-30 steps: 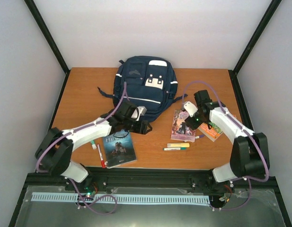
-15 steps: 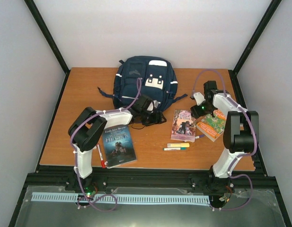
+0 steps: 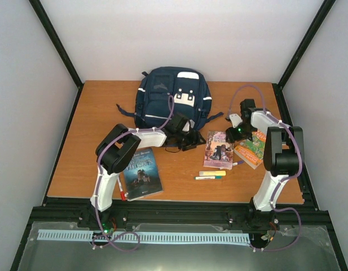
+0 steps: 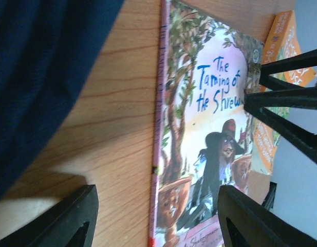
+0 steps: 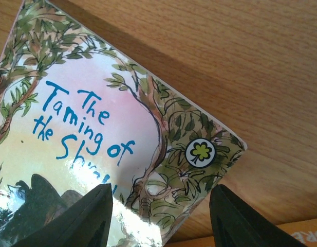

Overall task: Pack the student bag
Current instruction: Pick up the book from the center of the board.

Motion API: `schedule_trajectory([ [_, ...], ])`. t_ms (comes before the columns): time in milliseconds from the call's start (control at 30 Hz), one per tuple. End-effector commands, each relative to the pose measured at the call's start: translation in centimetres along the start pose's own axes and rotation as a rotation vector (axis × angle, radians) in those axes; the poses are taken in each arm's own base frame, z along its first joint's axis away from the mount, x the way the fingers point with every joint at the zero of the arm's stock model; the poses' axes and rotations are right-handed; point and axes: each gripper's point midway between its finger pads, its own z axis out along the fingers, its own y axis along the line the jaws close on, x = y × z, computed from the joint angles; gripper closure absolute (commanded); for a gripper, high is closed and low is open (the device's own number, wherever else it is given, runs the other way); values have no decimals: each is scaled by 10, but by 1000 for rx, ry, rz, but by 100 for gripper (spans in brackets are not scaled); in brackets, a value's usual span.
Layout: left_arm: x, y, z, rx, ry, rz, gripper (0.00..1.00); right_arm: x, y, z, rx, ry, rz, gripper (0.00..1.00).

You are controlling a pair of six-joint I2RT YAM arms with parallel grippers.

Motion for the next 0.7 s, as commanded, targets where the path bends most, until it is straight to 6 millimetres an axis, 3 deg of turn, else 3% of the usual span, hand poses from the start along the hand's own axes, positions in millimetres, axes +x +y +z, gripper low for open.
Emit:
schedule_trajectory([
  [0, 5, -6, 21, 39, 34, -57, 34, 9, 10, 13, -75, 29, 40, 49],
  [367, 15, -9, 43, 130, 57, -102, 34, 15, 35, 30, -233, 41, 98, 57],
  [667, -11, -71, 12, 334, -64, -28, 36, 10, 47, 32, -305, 25, 112, 57],
])
